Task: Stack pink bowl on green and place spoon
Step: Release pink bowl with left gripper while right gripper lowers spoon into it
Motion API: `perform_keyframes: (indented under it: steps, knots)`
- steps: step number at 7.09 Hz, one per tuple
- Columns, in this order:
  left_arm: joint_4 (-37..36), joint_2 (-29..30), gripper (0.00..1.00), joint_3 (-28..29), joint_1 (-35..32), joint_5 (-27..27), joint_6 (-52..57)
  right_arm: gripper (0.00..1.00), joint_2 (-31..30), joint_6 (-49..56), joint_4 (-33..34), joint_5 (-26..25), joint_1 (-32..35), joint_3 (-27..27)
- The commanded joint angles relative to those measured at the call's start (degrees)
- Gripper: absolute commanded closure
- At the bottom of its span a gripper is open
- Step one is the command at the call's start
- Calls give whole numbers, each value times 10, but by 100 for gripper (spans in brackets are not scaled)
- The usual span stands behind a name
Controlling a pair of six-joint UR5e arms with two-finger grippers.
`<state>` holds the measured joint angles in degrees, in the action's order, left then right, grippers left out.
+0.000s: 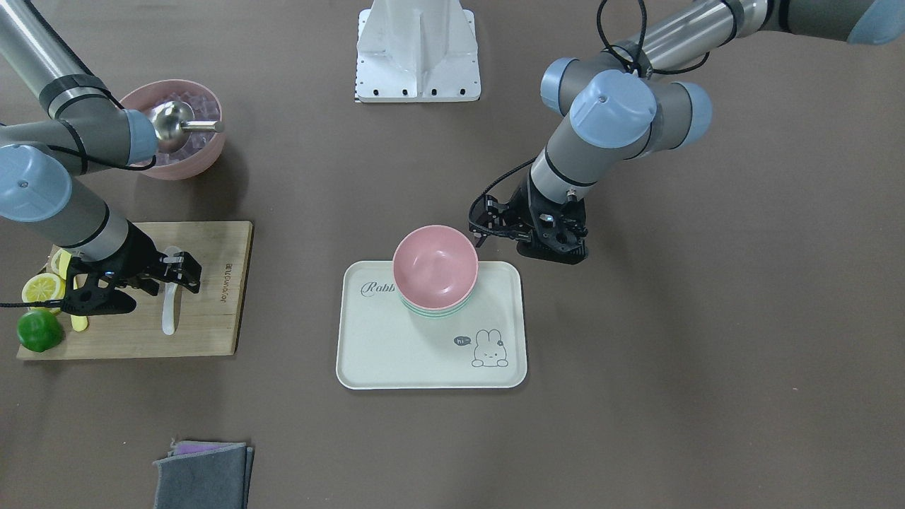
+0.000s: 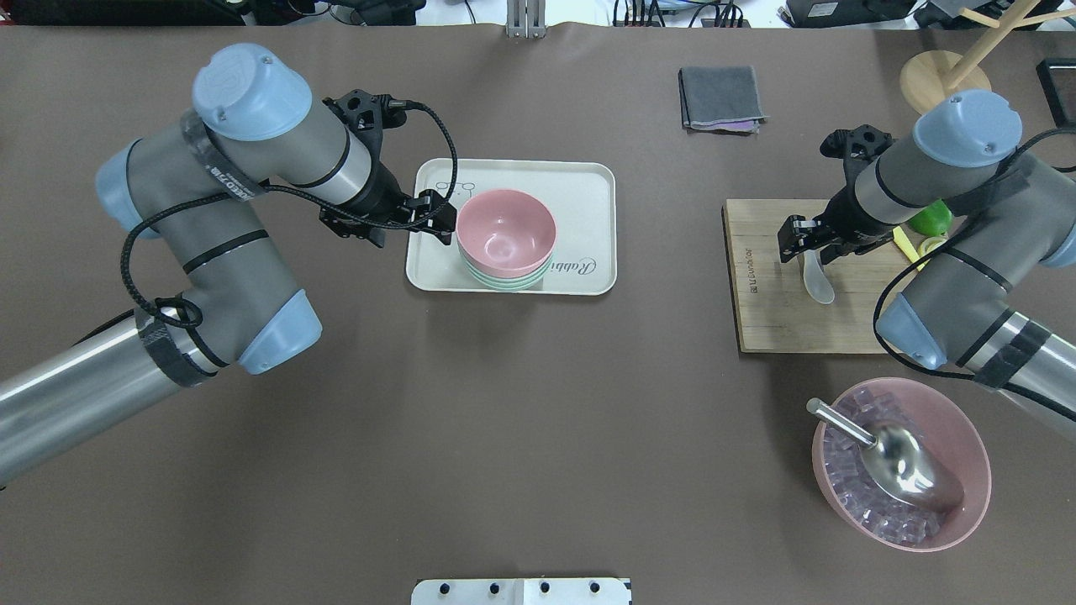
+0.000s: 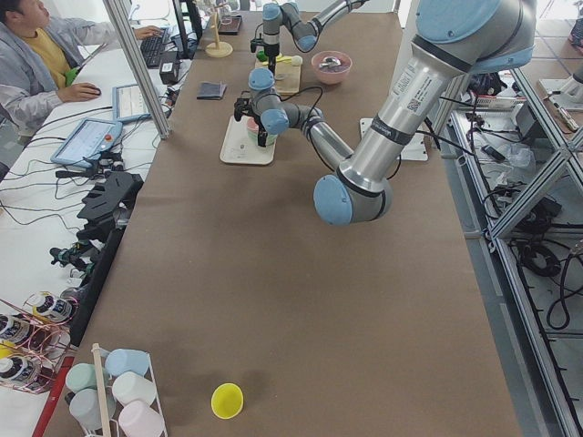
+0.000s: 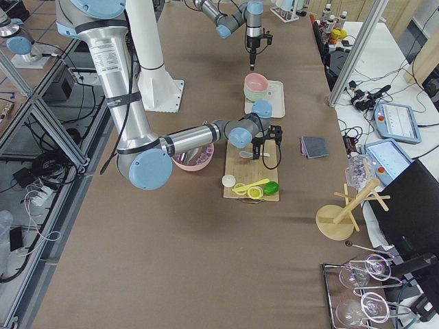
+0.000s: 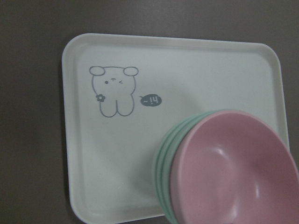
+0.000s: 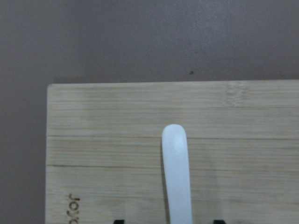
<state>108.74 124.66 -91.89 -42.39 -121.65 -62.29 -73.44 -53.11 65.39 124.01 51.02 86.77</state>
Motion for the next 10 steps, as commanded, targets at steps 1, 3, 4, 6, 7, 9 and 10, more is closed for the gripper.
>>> perform_keyframes:
  steps: [1,3,4,6,7,9,10]
  knots:
    - [0,-49,2,-62,-11,0,1,100,4,-13,0,-5,-1,6]
    - [-3,-85,2,-83,-20,10,-15,100,38,-54,8,-3,-1,16]
    - [-3,-123,2,-118,-43,9,-11,100,83,-125,11,-5,-14,16]
    - [1,-184,2,-180,-66,5,-15,100,166,-252,11,-31,-56,10]
    - [-4,-200,2,-180,-84,0,-11,100,217,-319,12,-71,-80,-4]
    - [-4,-231,2,-175,-124,-83,-5,100,332,-393,12,-93,-98,-96]
    - [-3,-245,2,-177,-132,-109,3,100,348,-407,11,-117,-113,-111]
